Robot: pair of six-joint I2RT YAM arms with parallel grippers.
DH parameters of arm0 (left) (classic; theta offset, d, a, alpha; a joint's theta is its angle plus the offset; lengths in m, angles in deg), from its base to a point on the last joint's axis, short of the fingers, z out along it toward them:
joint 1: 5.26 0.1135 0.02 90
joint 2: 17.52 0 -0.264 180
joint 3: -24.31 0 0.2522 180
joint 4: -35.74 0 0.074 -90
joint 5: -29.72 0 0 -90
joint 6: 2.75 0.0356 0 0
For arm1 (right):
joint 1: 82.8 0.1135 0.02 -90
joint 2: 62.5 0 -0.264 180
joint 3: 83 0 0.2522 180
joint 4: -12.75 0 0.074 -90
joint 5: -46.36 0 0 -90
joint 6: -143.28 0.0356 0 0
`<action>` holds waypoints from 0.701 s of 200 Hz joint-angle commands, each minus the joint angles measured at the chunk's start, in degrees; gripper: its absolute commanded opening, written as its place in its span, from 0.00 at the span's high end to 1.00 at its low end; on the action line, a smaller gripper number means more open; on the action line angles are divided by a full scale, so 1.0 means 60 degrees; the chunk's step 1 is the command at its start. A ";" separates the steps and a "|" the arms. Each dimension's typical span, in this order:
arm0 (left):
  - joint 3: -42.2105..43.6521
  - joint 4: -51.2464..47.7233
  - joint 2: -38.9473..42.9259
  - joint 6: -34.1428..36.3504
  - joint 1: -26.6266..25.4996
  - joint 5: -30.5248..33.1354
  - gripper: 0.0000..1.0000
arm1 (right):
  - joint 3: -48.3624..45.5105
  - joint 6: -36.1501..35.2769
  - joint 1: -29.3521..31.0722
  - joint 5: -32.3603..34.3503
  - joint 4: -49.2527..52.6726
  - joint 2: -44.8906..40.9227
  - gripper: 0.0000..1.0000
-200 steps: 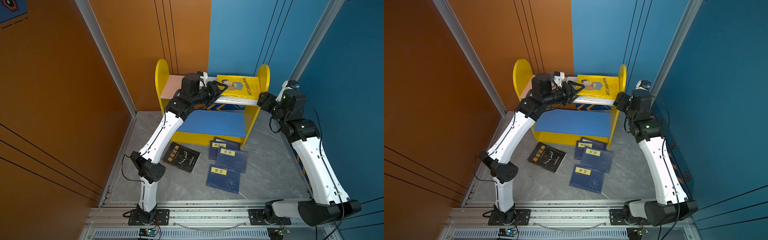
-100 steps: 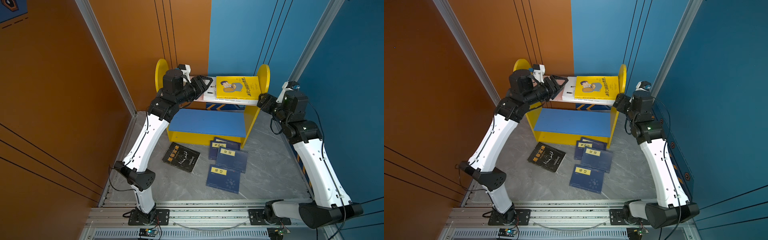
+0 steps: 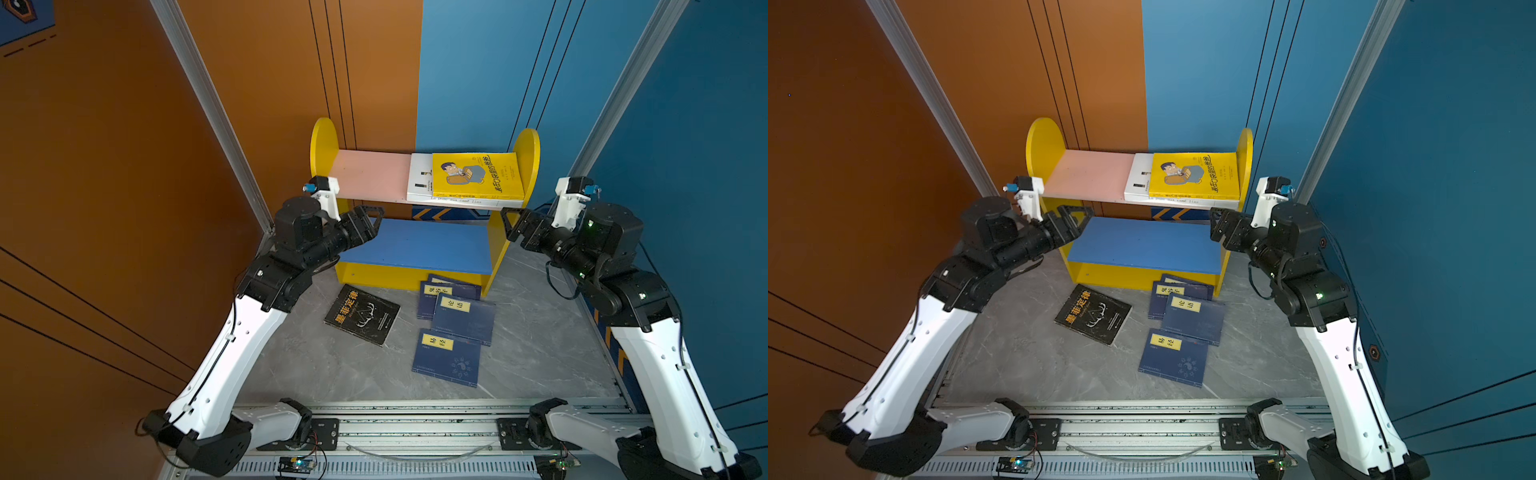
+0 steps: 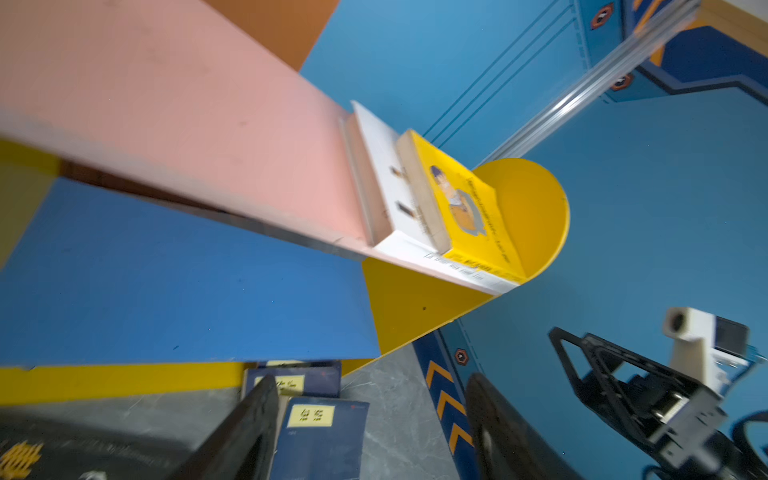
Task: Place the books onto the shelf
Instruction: 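Lower both grippers to the black Murphy's law book on the table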
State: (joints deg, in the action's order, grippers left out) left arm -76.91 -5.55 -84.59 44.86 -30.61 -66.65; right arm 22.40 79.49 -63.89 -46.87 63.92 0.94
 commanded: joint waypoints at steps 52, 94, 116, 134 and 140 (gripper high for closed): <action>0.4942 -0.1052 0.3212 -0.2565 0.0206 0.2117 0.15 | -0.3554 0.1340 0.2986 0.2096 -0.0851 -0.1146 0.00; 0.6852 -0.1654 0.3846 -0.3688 0.0211 0.2366 0.02 | -0.4962 0.1887 0.4415 0.2535 -0.2067 -0.0200 0.00; 0.7619 -0.1805 0.3785 -0.4104 0.0218 0.2299 0.02 | -0.5157 0.2013 0.4742 0.2033 -0.2907 0.0946 0.00; 0.8242 -0.1788 0.3659 -0.4412 0.0233 0.2341 0.02 | -0.5012 0.1826 0.4957 0.1660 -0.3617 0.2057 0.00; 0.8448 -0.1695 0.3634 -0.4483 0.0237 0.2378 0.02 | -0.4878 0.1737 0.4982 0.1525 -0.3714 0.2446 0.00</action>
State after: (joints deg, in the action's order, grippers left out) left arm -30.24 -14.29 -62.36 21.82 -29.62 -54.26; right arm -7.59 89.77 -35.23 -34.97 49.12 8.89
